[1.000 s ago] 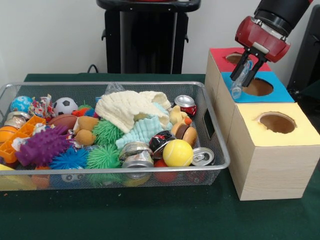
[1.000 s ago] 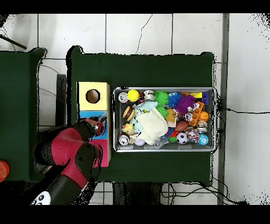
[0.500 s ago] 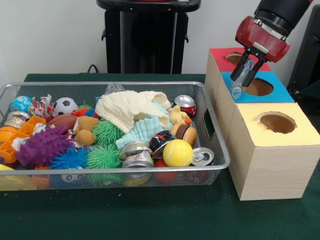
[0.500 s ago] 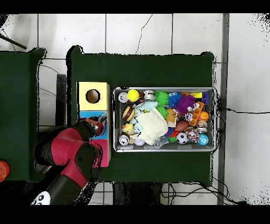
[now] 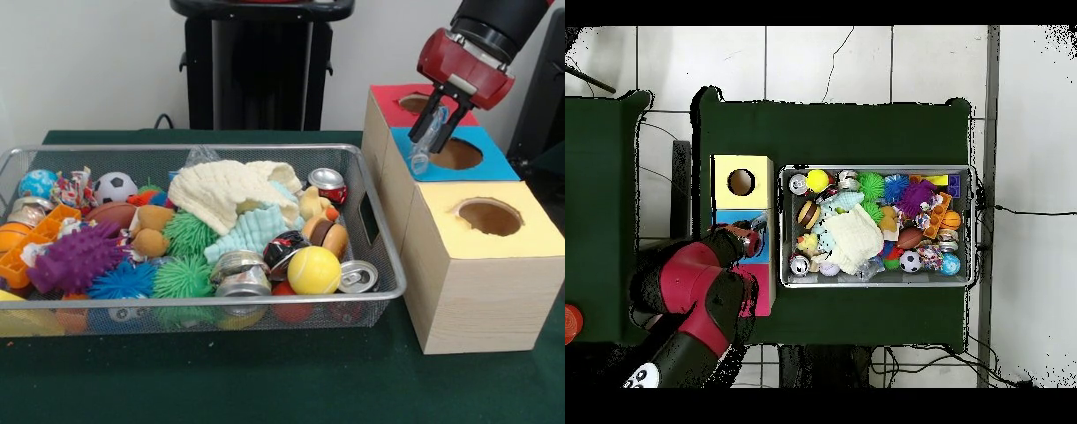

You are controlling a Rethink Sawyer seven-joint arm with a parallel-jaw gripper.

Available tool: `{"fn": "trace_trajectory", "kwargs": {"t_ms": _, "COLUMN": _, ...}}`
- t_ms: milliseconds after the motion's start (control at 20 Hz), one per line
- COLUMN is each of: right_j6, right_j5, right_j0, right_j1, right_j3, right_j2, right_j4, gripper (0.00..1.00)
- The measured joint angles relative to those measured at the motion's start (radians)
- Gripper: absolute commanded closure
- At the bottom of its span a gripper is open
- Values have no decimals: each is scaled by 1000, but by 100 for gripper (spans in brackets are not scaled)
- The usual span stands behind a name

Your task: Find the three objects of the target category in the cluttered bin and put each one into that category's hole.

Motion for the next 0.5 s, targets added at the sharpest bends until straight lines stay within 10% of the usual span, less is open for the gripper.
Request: {"fn": "trace_trajectory", "kwargs": {"t_ms": 500, "right_j6": 0, "right_j5": 42, "right_j0": -1, "right_j1": -12, "right_j3": -14, "right_j2": 0, "right_j4": 0, "gripper": 100}}
